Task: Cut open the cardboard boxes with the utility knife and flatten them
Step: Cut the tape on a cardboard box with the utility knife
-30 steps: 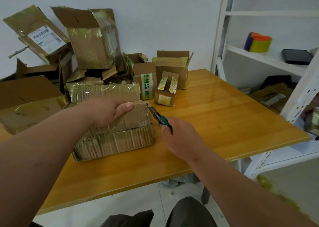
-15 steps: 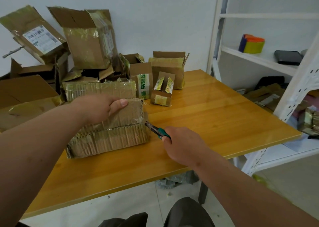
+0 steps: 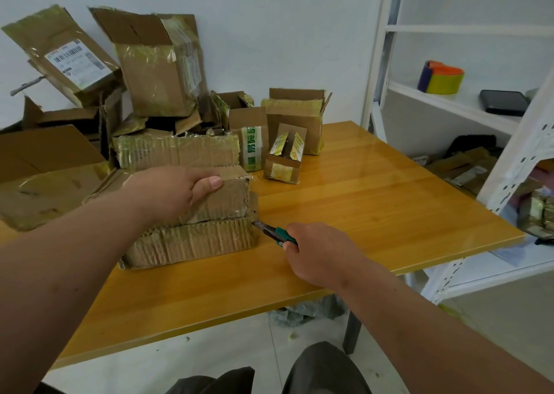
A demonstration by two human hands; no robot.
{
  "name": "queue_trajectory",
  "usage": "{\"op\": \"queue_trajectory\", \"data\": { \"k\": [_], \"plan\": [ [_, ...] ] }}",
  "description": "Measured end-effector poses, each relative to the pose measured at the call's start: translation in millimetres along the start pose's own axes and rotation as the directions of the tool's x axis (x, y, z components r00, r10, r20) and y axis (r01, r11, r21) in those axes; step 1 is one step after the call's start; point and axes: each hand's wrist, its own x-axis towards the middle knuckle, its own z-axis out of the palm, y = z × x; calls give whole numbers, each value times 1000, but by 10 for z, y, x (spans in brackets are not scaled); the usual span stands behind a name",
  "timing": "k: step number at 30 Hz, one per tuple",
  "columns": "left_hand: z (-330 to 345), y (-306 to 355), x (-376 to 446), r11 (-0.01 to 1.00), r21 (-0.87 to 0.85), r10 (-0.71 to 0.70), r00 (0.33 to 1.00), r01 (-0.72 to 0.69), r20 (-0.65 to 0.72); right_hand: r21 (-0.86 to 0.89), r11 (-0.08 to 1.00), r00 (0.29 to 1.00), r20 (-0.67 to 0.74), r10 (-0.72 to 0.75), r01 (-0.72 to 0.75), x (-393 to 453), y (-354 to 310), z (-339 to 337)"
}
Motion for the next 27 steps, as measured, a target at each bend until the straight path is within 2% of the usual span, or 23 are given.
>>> {"op": "queue_trajectory", "data": {
  "k": [5,16,20,22,23,25,27],
  "plan": [
    [25,-7,-53,1000,-4,0,999,0,-51,-51,999,1000,21,7,-6,-29,-34,-21],
    [2,-14,-76,995,-74,-72,997,70,-30,-202,979,980,186,74,-36,11,-122,-106],
    [-34,36,-59,989,-138,-56,998,53,-18,-205,975,974,190,126,-86,-7,-96,-119],
    [-78,-2,-48,958,-281,-58,998,61,19,-107,984,968,193,162,-143,-27,-38,-130],
    [-120,-39,-62,932,-355,-61,997,73,45,13,982,962,202,183,-189,-38,-4,-134],
    [-197,-157,-92,906,-418,-41,996,70,79,330,905,956,211,206,-268,-76,35,-142],
    [-259,-284,-151,913,-402,-33,993,75,111,524,806,961,180,211,-276,-105,19,-166]
  ]
}}
